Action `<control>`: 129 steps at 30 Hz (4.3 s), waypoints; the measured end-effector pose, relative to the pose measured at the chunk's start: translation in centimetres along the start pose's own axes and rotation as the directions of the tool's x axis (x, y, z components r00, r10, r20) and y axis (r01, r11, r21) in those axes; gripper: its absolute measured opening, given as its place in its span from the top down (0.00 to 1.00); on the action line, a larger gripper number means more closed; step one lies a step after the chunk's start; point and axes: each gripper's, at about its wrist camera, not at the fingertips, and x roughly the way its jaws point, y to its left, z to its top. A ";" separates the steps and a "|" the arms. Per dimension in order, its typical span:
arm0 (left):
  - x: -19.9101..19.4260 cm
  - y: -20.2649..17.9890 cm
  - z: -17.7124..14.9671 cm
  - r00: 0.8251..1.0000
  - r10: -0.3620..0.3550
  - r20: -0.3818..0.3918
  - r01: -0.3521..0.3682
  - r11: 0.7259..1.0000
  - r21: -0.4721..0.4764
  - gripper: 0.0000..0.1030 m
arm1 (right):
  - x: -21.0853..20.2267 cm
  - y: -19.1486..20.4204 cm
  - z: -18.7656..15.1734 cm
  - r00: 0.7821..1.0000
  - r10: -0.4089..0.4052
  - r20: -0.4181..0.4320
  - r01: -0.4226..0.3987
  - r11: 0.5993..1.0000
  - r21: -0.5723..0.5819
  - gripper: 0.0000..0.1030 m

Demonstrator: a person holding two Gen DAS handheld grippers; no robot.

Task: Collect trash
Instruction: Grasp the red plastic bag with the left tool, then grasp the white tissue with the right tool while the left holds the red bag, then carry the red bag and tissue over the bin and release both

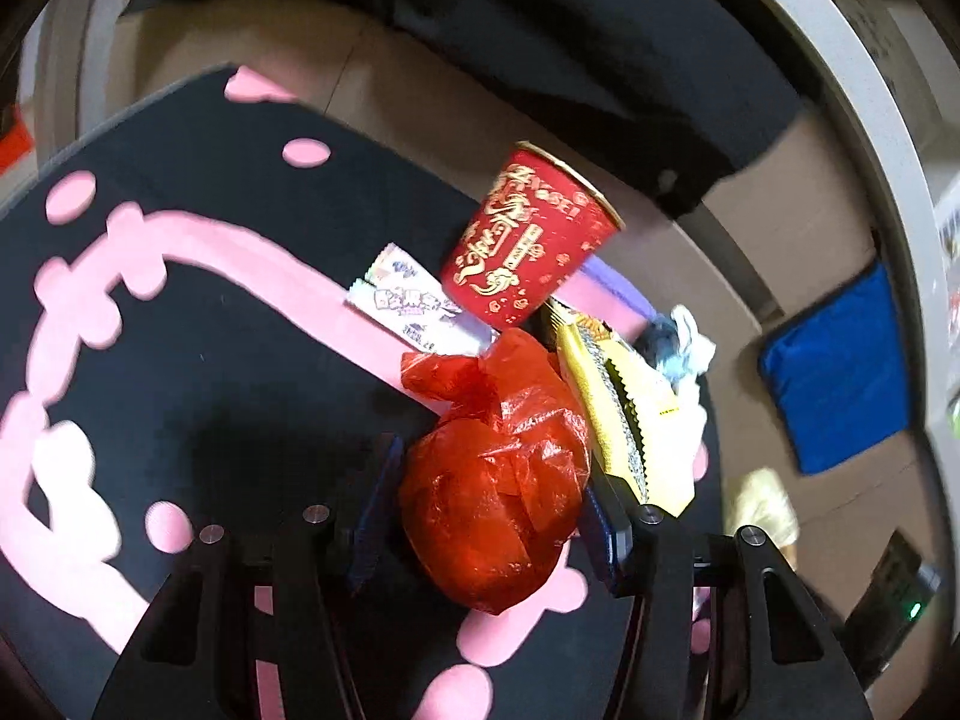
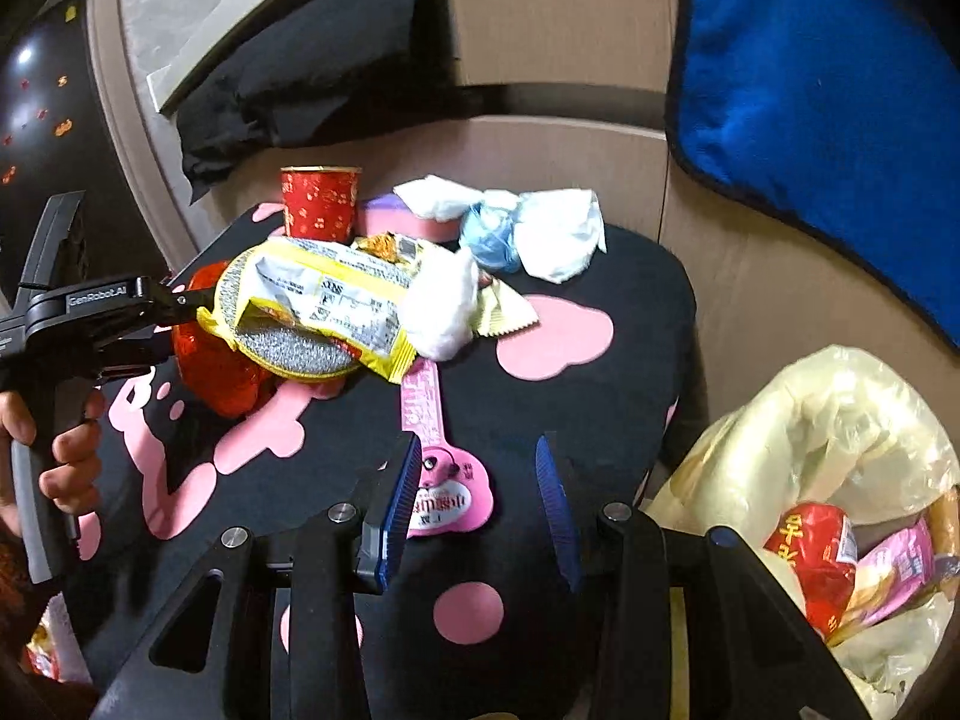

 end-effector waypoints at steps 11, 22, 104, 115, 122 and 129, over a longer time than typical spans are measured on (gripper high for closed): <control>-6.0 0.8 -2.1 0.985 0.141 0.098 -0.152 0.981 0.118 0.56 | 2.9 0.0 -0.7 0.995 0.076 -0.058 -0.074 0.997 0.035 0.58; -8.1 2.0 -2.8 0.982 0.153 0.111 -0.163 0.983 0.085 0.56 | 3.3 3.5 -0.8 0.996 0.044 -0.074 -0.047 0.998 -0.043 0.61; -15.3 -15.3 -3.8 0.939 -0.012 0.343 -0.134 0.907 0.400 0.56 | -13.6 3.4 4.5 0.950 0.030 0.312 0.023 0.986 -0.164 0.76; -11.9 -24.2 -5.1 0.948 -0.189 0.257 0.036 0.863 0.504 0.56 | -19.0 -4.5 3.6 0.908 -0.116 0.402 0.151 0.987 -0.057 0.76; -7.2 -29.6 -7.1 0.953 -0.266 0.143 0.147 0.823 0.549 0.56 | -21.1 -9.9 2.0 0.887 -0.223 0.405 0.232 0.972 0.027 0.76; -1.1 -32.2 -8.7 0.966 -0.258 0.009 0.210 0.804 0.556 0.55 | -20.8 -14.9 -0.2 0.890 -0.287 0.354 0.260 0.958 0.123 0.76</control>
